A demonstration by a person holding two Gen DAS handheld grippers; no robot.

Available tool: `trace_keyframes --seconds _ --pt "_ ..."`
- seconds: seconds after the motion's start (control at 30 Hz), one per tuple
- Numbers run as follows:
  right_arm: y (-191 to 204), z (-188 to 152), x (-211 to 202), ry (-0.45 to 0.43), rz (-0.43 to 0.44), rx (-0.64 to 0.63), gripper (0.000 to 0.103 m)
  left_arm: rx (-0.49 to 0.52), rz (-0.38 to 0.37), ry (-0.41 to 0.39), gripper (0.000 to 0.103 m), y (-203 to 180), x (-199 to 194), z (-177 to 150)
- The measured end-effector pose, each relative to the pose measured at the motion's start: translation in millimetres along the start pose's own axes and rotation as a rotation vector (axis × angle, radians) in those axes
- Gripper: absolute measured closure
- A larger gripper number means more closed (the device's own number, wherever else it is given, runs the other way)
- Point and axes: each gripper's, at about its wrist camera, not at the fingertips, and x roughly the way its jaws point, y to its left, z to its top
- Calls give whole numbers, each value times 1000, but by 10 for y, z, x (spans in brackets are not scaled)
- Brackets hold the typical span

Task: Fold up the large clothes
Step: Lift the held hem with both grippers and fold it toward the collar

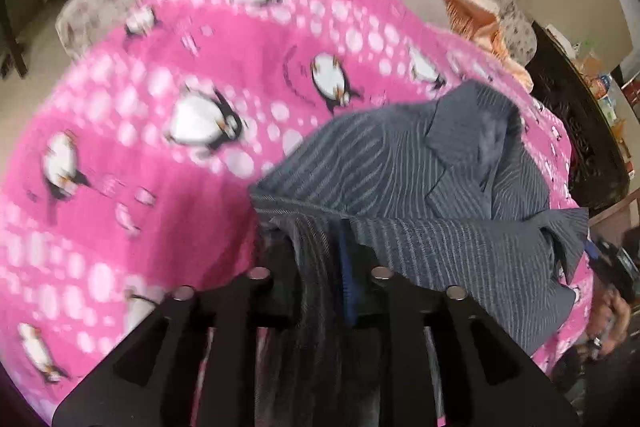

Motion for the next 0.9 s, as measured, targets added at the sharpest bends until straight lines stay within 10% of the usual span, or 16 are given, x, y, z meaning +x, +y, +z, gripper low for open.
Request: trace_keyframes --seconds 0.07,0.17,0.3,0.43,0.6,0.9 --pt "138 -130 -216 -3 1 -67 57 10 53 -86 38 -9 -239 -44" --pt "357 -401 -404 11 26 -188 57 -10 102 -195 37 -36 -629 -230" --pt "642 -780 -358 42 10 -372 64 88 -63 -255 37 -400 -997 -791" --pt "786 -940 30 152 -3 -405 89 244 -97 -63 87 -944 -678 -1332" --pt "891 -910 475 206 -75 -395 89 252 8 69 89 -1106 -114 -1343" --pt "706 -697 1053 305 -212 -345 90 171 51 63 89 -990 238 -823"
